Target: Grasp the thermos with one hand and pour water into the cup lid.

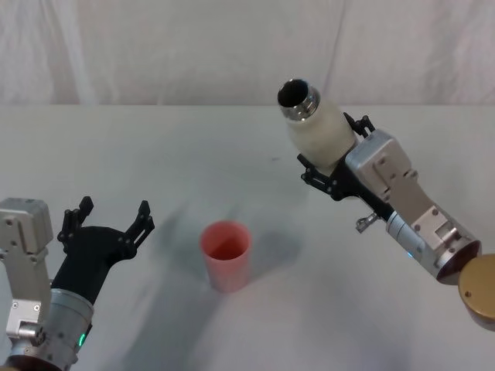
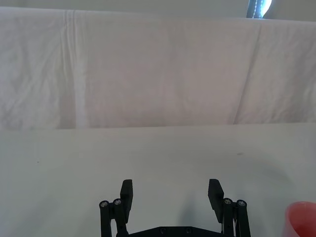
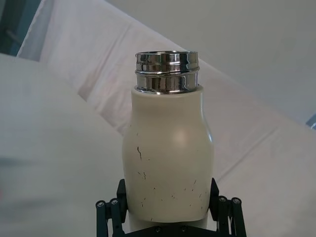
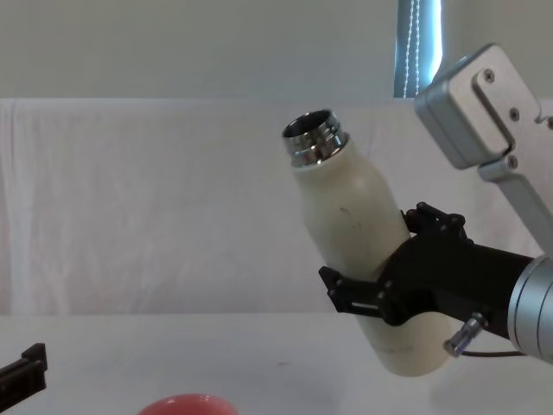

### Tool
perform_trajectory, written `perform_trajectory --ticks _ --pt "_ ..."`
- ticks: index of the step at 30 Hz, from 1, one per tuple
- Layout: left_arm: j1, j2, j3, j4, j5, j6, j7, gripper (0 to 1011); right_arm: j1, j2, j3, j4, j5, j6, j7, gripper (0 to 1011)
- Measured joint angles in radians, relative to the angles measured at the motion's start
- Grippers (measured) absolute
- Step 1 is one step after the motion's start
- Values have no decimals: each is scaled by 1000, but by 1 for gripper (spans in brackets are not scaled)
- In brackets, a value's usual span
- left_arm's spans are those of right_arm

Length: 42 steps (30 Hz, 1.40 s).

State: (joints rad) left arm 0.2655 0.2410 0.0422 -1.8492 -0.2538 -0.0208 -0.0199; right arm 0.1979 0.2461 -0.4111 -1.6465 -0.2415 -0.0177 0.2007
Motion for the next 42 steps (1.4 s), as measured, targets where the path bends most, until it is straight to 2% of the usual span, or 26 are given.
perform_trajectory --ticks 10,17,18,24,30,42 --pt "0 0 0 0 0 0 0 1001 -9 28 -26 -2 -107 -58 -15 947" --pt "0 0 0 0 0 0 0 1001 -7 46 -56 -1 -218 -79 -49 947" --pt "0 0 0 0 0 0 0 1001 -7 46 -56 -1 -218 -79 -49 947" --pt "0 0 0 0 0 0 0 1001 2 59 -82 7 -311 -78 -68 947" --pt "0 0 0 0 0 0 0 1001 9 69 -102 11 -381 -67 -87 947" --pt "0 0 0 0 0 0 0 1001 24 86 -126 27 -471 -46 -105 947"
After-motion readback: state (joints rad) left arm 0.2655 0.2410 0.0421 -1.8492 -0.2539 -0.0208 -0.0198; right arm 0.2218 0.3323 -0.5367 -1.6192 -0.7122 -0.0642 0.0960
